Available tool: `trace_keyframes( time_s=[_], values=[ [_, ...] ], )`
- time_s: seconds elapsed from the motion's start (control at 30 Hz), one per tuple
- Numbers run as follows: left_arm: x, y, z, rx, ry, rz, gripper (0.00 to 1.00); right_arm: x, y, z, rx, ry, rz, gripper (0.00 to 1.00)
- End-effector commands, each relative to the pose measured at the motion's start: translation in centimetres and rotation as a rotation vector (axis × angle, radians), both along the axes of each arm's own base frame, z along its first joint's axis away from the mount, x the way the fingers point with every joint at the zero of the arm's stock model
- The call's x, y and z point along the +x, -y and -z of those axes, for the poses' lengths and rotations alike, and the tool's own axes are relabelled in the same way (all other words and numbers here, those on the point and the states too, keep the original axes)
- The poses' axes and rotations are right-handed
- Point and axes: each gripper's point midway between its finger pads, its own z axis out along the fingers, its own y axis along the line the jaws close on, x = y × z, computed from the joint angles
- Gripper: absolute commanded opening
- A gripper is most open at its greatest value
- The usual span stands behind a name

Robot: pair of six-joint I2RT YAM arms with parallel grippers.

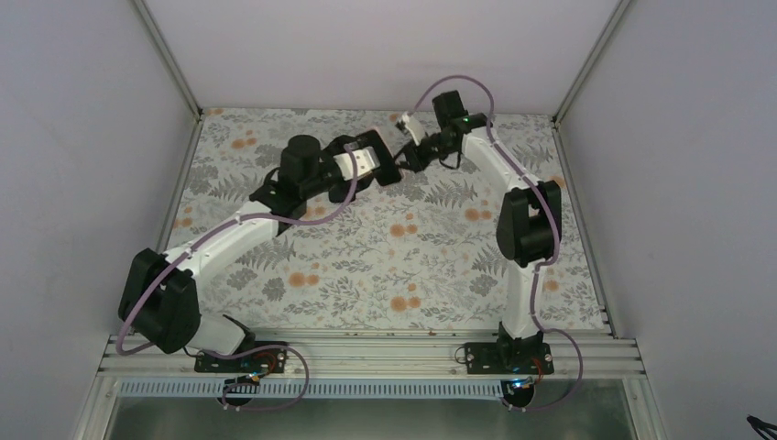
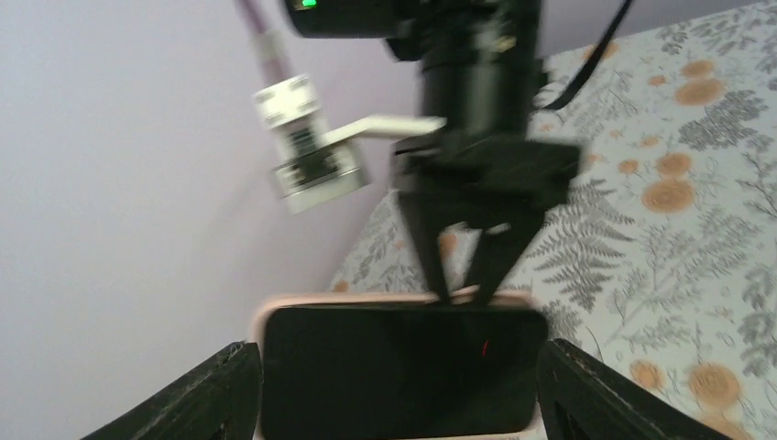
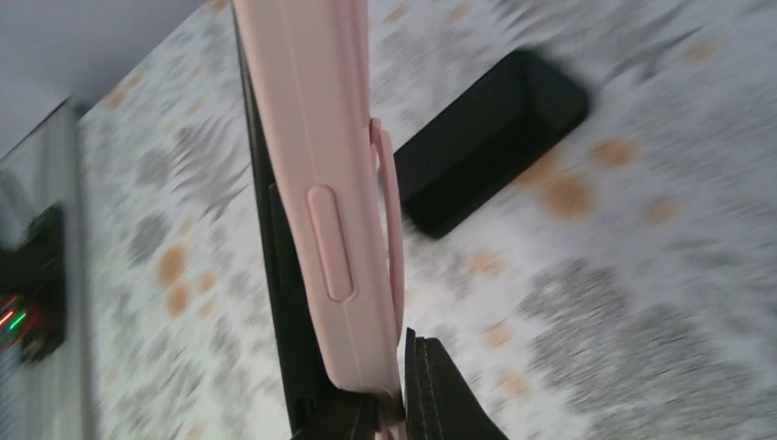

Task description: Take the phone out of the phone case

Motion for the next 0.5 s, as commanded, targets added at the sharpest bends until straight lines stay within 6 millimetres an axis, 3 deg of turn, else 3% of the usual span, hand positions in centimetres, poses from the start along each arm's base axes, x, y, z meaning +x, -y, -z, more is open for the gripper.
trace_keyframes(
  time_s=[0.0, 0.17, 0.3, 0.47],
  values=[
    [1.9, 0.9, -3.0, -0.067, 0.118, -0.151, 0.75, 8.6, -1.0, -4.2, 0.011, 0.124, 0.308, 0.04],
    [2.0, 1.2, -3.0, -0.106, 0.179, -0.236, 0.75, 12.3, -0.3, -3.6, -0.039, 0.164, 0.449, 0.03],
    [2.9, 0.5, -1.9, -0.136, 0.184, -0.317, 0.75, 12.4, -0.7, -3.4, 0.008, 0.126, 0.425, 0.03],
    [3.9, 1.4, -0.5, -0.160, 0.166, -0.330, 0.74, 13.3, -1.3, -5.4, 0.076, 0.162, 0.438, 0.03]
  ],
)
